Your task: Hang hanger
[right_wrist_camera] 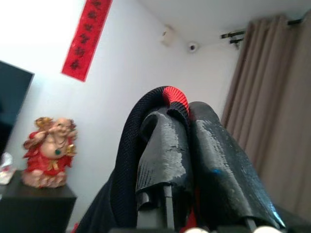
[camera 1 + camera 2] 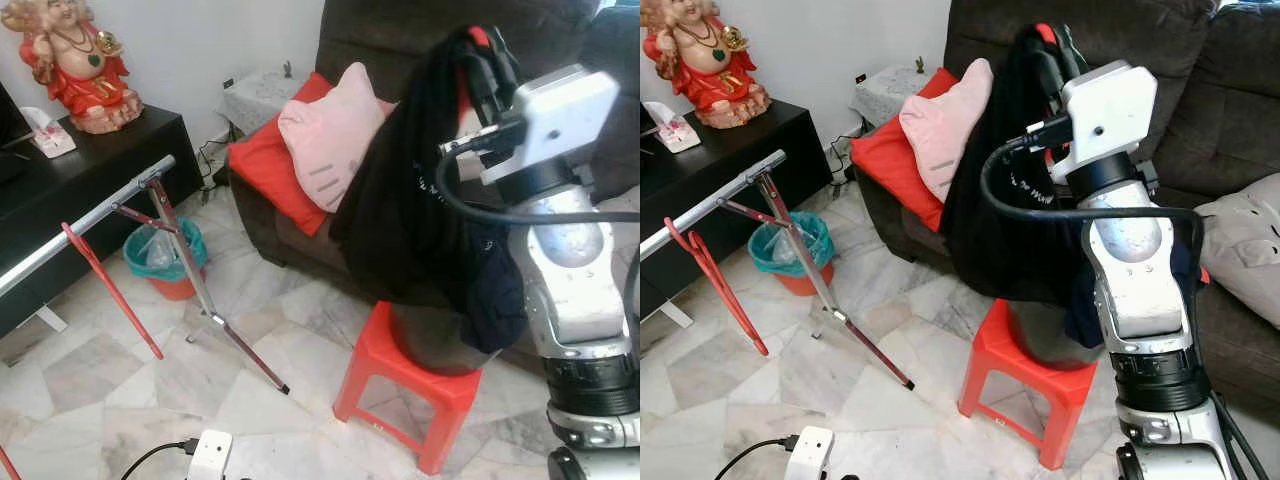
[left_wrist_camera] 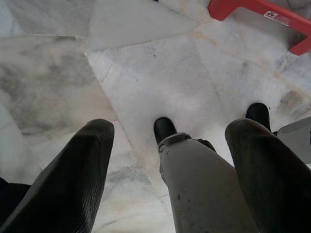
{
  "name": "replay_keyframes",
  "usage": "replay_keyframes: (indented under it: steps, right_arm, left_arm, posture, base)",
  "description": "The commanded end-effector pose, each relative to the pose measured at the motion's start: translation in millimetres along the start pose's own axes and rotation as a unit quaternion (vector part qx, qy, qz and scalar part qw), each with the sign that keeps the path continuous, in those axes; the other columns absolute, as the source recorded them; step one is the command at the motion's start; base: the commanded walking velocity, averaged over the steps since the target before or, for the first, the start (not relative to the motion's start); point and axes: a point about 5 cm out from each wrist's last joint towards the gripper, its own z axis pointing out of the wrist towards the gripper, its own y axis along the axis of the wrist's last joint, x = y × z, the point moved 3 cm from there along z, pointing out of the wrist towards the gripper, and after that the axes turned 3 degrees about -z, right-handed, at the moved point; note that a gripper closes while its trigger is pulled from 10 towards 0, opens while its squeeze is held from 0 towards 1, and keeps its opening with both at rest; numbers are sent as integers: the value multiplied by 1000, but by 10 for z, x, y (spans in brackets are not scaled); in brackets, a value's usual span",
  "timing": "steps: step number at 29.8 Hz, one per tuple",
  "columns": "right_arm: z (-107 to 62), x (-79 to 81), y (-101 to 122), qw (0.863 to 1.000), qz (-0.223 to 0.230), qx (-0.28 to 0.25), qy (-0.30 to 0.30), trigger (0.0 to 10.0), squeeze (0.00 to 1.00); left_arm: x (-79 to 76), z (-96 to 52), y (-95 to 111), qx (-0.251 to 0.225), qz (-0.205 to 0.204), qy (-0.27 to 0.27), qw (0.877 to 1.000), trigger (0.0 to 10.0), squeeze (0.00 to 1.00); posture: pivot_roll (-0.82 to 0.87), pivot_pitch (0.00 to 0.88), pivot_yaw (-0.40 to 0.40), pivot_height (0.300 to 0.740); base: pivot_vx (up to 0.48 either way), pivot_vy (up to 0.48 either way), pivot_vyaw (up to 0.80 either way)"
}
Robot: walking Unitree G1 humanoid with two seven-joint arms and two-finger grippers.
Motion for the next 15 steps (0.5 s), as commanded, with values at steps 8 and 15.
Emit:
replay_keyframes:
  steps: [8, 15]
  right_arm:
    - [-148, 33, -195, 998, 16, 54, 8, 0, 0]
    - [-423, -464, -703, 966, -54, 215, -131, 0, 0]
  left_arm:
    - [32, -7, -17, 3, 5, 4, 1000, 10000, 0]
    - [33, -8, -18, 2, 3, 3, 1000, 10000, 0]
  posture:
    - [-99, 0, 62, 740]
    - [-97, 0, 62, 740]
  base:
    - [0, 0, 0]
    - [0, 0, 0]
